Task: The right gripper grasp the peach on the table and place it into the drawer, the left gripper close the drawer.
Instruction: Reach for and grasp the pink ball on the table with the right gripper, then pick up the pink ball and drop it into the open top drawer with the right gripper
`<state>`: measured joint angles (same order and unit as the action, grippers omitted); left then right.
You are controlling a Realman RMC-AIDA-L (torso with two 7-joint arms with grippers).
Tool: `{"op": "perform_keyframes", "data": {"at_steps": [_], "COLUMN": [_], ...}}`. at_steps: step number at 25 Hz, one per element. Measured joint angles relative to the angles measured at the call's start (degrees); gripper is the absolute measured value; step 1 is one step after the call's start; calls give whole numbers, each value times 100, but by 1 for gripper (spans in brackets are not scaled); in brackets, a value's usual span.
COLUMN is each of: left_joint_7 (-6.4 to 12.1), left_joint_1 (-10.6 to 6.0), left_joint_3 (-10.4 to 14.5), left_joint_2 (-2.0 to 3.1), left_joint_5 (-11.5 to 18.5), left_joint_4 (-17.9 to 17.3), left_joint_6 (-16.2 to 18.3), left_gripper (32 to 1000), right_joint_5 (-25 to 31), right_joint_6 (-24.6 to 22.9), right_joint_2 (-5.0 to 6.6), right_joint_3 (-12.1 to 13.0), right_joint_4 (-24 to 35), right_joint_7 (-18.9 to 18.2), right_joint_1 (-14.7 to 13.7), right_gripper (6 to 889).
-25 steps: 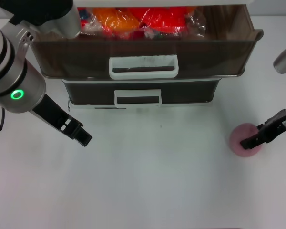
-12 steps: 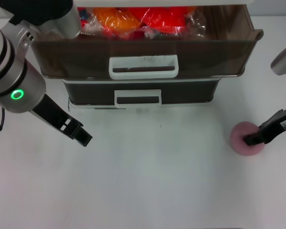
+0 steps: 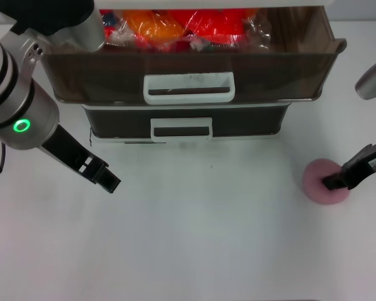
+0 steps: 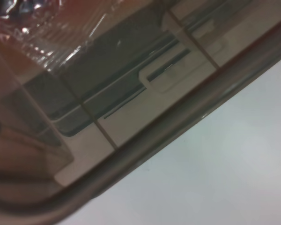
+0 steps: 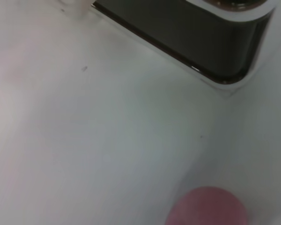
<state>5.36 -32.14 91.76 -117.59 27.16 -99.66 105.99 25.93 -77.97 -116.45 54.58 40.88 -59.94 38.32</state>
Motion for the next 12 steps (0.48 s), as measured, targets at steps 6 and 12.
{"op": "perform_keyframes", "data": {"at_steps": [6, 12], "left_joint_7": [0, 1], "left_joint_1": [0, -2], "left_joint_3": [0, 0], "left_joint_2": [0, 0], "left_joint_5": [0, 0], "left_joint_4": [-1, 8], "left_joint_6": [1, 1], "left_gripper": [799, 799], "right_joint_5": [-1, -1], "right_joint_6": [-12, -37], "right_joint_2": [0, 0], "right_joint_3": [0, 0], "right_joint_4": [19, 55], "right_joint_7": [0, 0], "right_joint_1": [0, 0], "right_gripper": [126, 89]}}
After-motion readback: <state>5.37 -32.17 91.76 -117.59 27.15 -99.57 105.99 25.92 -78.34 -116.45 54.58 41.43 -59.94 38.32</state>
